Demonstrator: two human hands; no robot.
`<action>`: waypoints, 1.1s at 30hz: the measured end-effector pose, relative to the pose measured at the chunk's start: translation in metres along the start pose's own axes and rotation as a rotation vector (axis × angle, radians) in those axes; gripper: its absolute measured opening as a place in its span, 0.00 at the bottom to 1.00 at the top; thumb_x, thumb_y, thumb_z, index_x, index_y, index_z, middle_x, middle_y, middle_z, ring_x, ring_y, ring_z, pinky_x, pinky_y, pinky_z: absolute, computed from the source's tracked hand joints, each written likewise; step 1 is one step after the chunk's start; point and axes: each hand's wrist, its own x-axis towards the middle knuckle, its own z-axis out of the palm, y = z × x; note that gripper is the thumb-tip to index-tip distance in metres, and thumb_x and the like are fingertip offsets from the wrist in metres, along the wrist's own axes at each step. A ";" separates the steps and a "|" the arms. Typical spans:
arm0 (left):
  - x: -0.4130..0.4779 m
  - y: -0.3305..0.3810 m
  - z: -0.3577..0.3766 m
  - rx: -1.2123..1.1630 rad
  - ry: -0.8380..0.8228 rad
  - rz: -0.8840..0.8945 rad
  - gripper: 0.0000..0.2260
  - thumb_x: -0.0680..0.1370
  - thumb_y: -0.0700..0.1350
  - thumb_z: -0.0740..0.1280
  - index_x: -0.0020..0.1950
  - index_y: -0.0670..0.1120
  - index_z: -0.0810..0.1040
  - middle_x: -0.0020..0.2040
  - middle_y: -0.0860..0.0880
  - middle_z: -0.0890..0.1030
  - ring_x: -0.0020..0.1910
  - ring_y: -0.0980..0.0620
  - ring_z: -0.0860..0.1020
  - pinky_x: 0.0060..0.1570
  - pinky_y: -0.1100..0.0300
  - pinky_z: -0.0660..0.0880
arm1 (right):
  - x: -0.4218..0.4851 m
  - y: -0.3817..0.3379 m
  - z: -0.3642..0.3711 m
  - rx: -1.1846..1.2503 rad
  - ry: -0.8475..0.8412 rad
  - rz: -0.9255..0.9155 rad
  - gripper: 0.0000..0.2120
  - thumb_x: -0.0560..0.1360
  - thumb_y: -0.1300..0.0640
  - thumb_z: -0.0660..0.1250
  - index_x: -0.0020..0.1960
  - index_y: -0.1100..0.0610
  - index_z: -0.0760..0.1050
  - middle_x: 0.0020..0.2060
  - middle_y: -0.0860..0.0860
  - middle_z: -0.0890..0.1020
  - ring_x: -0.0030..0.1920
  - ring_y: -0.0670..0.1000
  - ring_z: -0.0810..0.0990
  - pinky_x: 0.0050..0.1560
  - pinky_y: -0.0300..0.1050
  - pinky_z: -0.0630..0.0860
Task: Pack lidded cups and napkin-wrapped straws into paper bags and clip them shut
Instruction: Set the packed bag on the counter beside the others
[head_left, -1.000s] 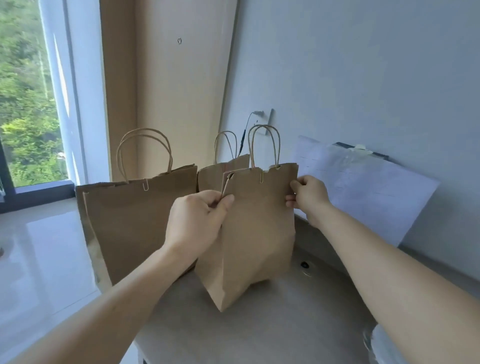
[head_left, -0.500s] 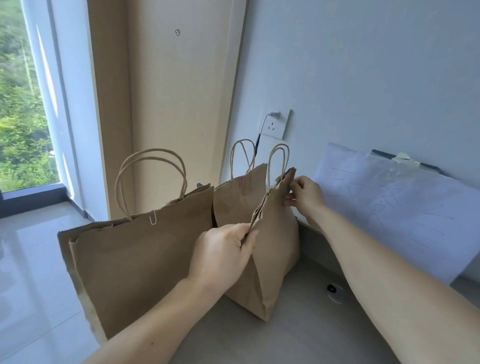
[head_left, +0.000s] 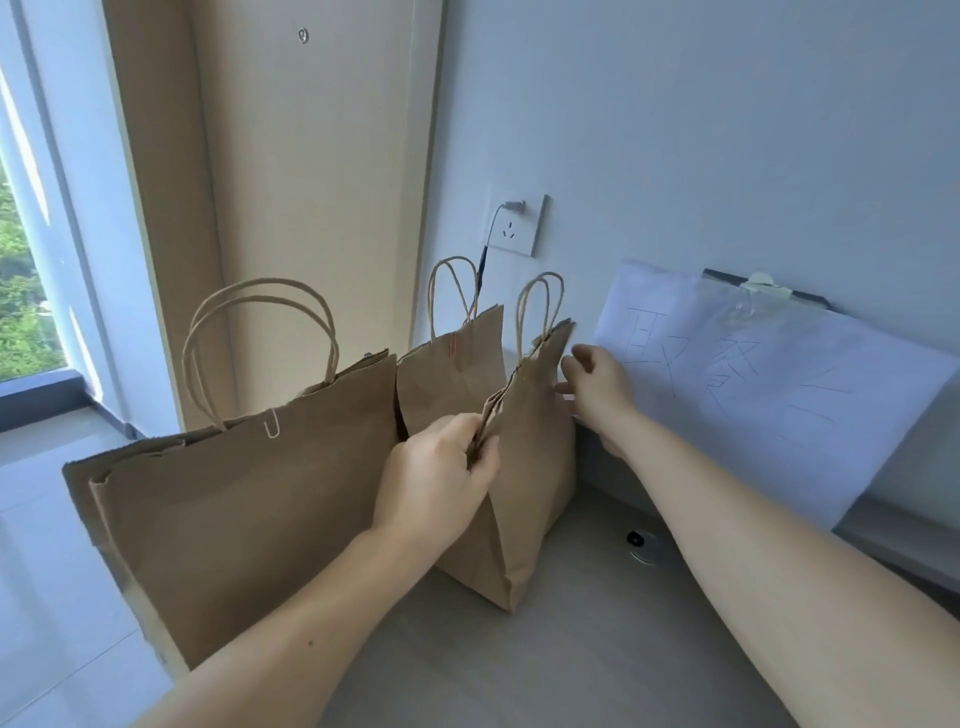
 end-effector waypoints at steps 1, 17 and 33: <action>0.001 0.003 -0.001 0.027 -0.008 -0.003 0.04 0.76 0.46 0.70 0.44 0.49 0.76 0.35 0.54 0.75 0.35 0.52 0.71 0.33 0.57 0.70 | -0.006 -0.002 -0.004 -0.029 -0.001 0.005 0.21 0.81 0.51 0.61 0.72 0.56 0.67 0.61 0.50 0.76 0.57 0.54 0.80 0.60 0.59 0.77; -0.051 0.183 0.023 0.402 -0.365 0.380 0.32 0.77 0.60 0.62 0.77 0.50 0.58 0.78 0.47 0.56 0.76 0.44 0.53 0.71 0.47 0.57 | -0.204 -0.006 -0.227 -0.667 -0.153 -0.094 0.25 0.80 0.45 0.63 0.73 0.54 0.66 0.71 0.50 0.72 0.68 0.50 0.72 0.67 0.46 0.68; -0.231 0.511 0.096 0.245 -0.894 0.646 0.32 0.75 0.61 0.65 0.76 0.52 0.62 0.74 0.48 0.65 0.72 0.45 0.62 0.64 0.48 0.67 | -0.513 0.079 -0.522 -0.776 0.084 0.276 0.26 0.80 0.44 0.63 0.73 0.54 0.67 0.71 0.50 0.70 0.69 0.51 0.70 0.63 0.42 0.66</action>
